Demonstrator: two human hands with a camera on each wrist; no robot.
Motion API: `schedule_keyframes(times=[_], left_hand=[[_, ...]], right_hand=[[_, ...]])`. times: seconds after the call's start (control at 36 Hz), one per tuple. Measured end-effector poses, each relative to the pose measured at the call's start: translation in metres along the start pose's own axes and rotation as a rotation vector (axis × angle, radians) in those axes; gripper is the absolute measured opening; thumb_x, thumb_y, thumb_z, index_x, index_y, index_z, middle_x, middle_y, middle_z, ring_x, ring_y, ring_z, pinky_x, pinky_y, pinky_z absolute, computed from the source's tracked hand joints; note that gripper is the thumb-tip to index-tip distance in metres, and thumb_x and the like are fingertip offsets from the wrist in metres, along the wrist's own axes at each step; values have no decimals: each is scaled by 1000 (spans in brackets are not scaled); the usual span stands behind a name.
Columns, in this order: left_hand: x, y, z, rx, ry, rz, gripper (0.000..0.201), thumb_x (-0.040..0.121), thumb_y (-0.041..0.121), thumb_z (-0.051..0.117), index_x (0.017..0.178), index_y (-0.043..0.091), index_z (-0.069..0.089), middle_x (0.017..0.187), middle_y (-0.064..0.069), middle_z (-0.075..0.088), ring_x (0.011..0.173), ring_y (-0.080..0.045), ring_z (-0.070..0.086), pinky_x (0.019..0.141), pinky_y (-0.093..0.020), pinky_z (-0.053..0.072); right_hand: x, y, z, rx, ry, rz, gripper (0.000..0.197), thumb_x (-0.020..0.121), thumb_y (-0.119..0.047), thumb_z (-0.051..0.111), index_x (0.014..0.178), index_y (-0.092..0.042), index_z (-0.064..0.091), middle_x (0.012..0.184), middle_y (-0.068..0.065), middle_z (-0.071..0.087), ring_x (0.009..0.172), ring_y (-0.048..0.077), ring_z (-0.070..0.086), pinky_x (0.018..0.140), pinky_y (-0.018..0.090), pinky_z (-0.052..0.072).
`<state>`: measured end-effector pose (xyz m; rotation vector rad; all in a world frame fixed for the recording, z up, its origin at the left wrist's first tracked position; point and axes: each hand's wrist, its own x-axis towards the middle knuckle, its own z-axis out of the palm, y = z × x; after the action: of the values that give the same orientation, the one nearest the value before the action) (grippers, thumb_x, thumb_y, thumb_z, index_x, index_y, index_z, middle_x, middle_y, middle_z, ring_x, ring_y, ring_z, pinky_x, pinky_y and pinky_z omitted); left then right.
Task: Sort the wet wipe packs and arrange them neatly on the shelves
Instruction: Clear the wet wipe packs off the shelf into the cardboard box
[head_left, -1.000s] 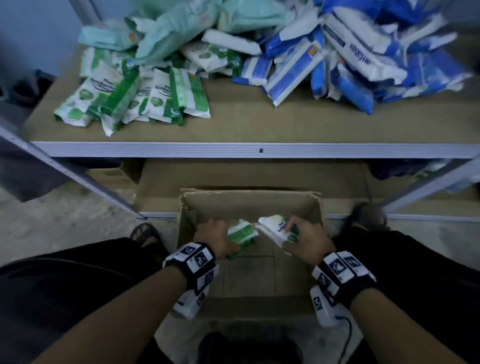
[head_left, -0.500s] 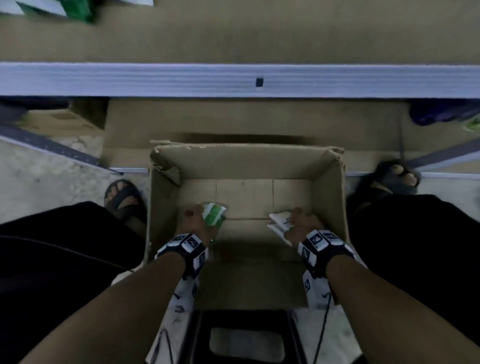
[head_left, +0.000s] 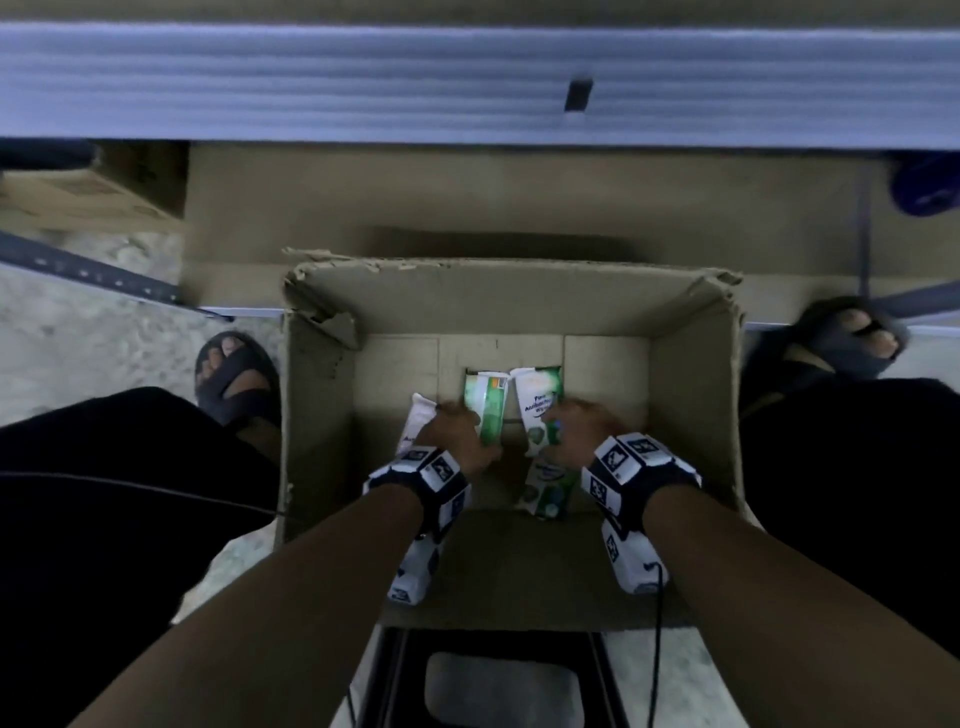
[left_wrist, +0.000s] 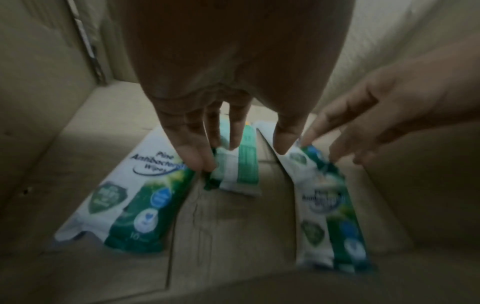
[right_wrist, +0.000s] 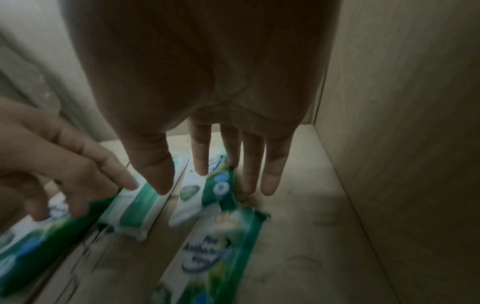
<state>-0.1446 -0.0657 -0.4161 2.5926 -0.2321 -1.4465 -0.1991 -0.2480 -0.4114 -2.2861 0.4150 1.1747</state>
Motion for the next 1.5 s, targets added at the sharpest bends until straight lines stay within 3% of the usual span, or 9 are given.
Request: schedule_keyframes(times=[0.14,0.28,0.42,0.61,0.92,1.08,1.28,1.42,1.5], left_hand=[[0,1,6,48,-76,55,62,77,56,54,124,17,58,131,-7,50,125,-30,49,105,-36,39],[-12,-1,-11,135,-33,73,57,91,44,62,135,10,51,140,-11,49,130,-24,46,109,-28,29],[-37,7,-40,165,-40,102,52,94,44,55,135,13,52,137,-8,54,126,-25,48,113,-41,31],[-93,17,-76,246,11,204,27,96,36,54,109,13,58,110,-12,59,100,-30,59,72,-31,42],[-193,43,-154,266,350,396,48,96,37,54,141,19,47,146,-7,44,125,-29,50,99,-38,47],[-244,66,-204,286,641,559,38,91,35,58,127,25,54,132,0,55,116,-26,56,91,-34,47],[-276,96,-253,223,818,719,31,87,29,60,118,24,60,117,5,61,106,-20,59,86,-34,49],[-275,124,-276,260,849,751,37,86,32,61,122,24,58,120,6,58,112,-17,55,92,-30,45],[-272,143,-284,262,849,740,42,86,31,62,127,26,55,129,9,52,113,-15,53,88,-24,38]], right_hand=[[-8,0,9,7,0,-22,40,86,-34,70,124,-22,63,138,3,45,118,27,53,89,27,41],[-26,-3,-3,-1,12,-9,33,86,-37,70,113,-19,68,117,5,65,103,24,62,78,25,44],[-53,-13,-23,-18,56,24,35,90,-26,63,122,-13,61,123,7,62,115,28,59,90,28,47],[-110,-37,-68,-136,170,-4,50,96,-33,58,141,-14,46,139,11,52,122,29,53,96,32,48],[-209,-71,-146,-132,513,-145,44,93,-32,59,136,-23,51,128,7,62,116,28,57,94,32,48],[-261,-83,-194,-39,776,-318,35,86,-29,67,120,-24,63,118,-1,67,112,19,60,96,30,47],[-305,-91,-258,75,1065,-412,14,84,-22,66,98,-26,67,85,-13,65,80,7,61,80,27,51],[-312,-87,-302,39,1389,-380,13,87,-26,66,98,-18,67,99,0,57,97,24,53,85,39,47],[-313,-83,-321,-46,1401,-266,26,88,-33,65,110,-18,65,115,4,54,108,28,49,91,43,45]])
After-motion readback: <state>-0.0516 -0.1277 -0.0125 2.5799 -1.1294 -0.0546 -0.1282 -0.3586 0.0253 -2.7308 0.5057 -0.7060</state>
